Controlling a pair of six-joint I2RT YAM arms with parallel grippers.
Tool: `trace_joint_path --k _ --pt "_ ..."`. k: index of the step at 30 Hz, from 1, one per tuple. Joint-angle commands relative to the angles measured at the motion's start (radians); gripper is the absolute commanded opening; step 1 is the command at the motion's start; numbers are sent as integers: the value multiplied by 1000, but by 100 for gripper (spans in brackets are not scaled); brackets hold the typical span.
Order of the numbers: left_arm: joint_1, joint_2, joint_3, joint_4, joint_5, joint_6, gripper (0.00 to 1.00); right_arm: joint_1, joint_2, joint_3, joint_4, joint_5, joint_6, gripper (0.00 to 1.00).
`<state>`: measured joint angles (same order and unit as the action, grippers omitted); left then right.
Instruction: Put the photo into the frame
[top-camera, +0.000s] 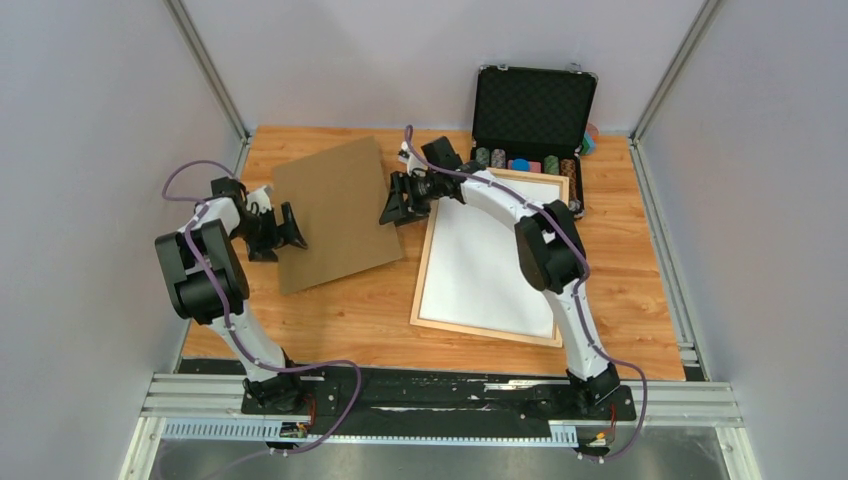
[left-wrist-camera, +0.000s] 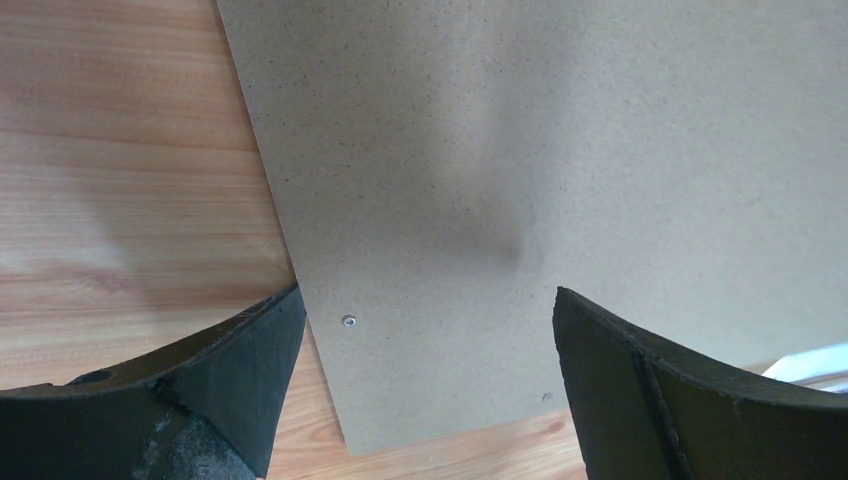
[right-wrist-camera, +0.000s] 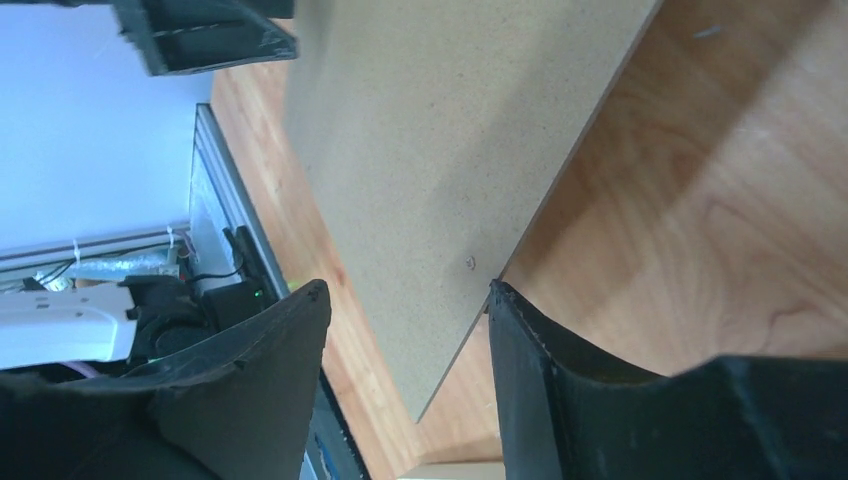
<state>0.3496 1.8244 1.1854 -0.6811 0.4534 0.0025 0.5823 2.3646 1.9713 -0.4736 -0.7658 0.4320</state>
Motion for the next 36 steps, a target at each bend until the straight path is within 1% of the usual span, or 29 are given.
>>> trace_joint_path --k 1,8,17,22,28,36 --pt "-24 -10 -44 -79 159 -3 100 68 -157 -29 61 -84 -4 57" --pt "-58 -18 -46 -74 156 -4 100 78 -246 -89 76 -84 -4 56" --pt "-155 -36 -35 -63 151 -4 100 96 -298 -111 88 -91 -1 56" --pt "-165 -38 -33 -61 147 -4 100 92 -292 -108 90 -78 -7 56" --pt "-165 -63 -33 -67 147 -4 100 82 -264 -83 90 -98 7 55" --pt "-165 -59 -27 -68 193 28 100 87 -303 -59 93 -117 20 55"
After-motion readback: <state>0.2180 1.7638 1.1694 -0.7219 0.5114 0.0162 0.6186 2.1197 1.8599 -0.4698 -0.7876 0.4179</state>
